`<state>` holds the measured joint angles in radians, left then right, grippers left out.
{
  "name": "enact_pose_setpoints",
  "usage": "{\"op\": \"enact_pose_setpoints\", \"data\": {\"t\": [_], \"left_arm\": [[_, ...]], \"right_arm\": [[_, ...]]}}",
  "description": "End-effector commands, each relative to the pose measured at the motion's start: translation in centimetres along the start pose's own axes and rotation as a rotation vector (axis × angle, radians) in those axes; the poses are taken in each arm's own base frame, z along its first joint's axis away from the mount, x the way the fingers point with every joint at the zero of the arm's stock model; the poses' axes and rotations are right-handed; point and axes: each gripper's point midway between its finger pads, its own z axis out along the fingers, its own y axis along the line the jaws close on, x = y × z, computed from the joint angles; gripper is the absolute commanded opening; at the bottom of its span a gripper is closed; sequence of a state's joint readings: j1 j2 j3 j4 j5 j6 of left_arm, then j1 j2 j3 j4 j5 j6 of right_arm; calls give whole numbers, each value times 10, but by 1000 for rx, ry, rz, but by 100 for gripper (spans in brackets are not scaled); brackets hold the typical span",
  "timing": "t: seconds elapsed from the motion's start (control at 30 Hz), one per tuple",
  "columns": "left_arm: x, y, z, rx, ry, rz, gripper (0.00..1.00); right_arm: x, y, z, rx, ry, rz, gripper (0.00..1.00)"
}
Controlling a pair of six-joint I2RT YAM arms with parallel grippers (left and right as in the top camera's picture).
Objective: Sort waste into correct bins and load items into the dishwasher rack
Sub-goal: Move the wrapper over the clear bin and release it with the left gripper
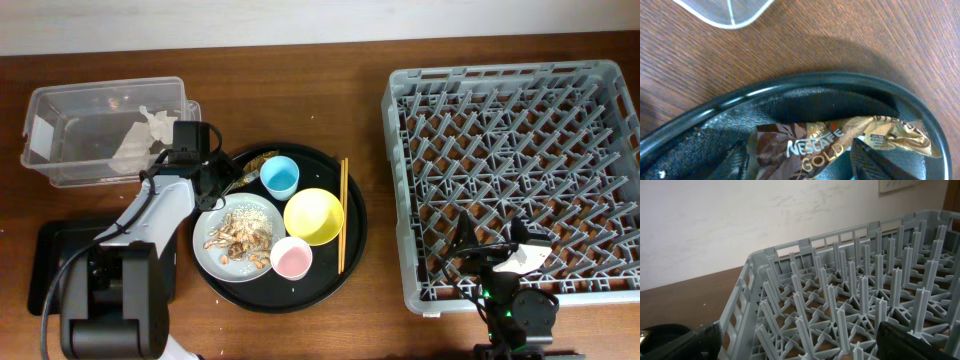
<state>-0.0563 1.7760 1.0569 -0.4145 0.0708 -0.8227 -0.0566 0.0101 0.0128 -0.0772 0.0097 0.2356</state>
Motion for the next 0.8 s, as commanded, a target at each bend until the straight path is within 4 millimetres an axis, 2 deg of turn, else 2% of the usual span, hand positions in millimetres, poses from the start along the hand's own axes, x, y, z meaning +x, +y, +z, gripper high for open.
{"op": "enact_pose_setpoints", "data": {"t": [0.0,0.13,0.17,0.23,0.27,0.33,0.43,0.5,0.53,0.63,0.73,0.77], "left_arm": [[-1,11,11,-43,0,-7,47],[0,11,12,-44,7,-7,17],[0,11,12,-45,8,-8,1],[0,3,5,-11,11,1,1],[-3,-5,-5,23,6,4,1],[-18,-26,-51,116,-81,15,1],[-24,-39,-104,196,-157,24,1],[-29,-47,-153,277,-243,32,1],[-38,-47,-172,288,-321,25,1],[-87,-20,-211,153,-643,-60,1],[-131,-9,-222,52,-878,-126,1],[-146,-12,-221,17,-926,-45,1]], "right_arm": [[3,-2,0,6,5,4,99],[3,-2,0,6,5,4,99],[3,-2,0,6,5,4,99],[3,-2,0,6,5,4,99],[3,-2,0,6,5,4,99],[3,-2,0,6,5,4,99],[3,-2,0,6,5,4,99],[3,-2,0,6,5,4,99],[3,-2,0,6,5,4,99],[3,-2,0,6,5,4,99],[3,-2,0,6,5,4,99],[3,-2,0,6,5,4,99]]}}
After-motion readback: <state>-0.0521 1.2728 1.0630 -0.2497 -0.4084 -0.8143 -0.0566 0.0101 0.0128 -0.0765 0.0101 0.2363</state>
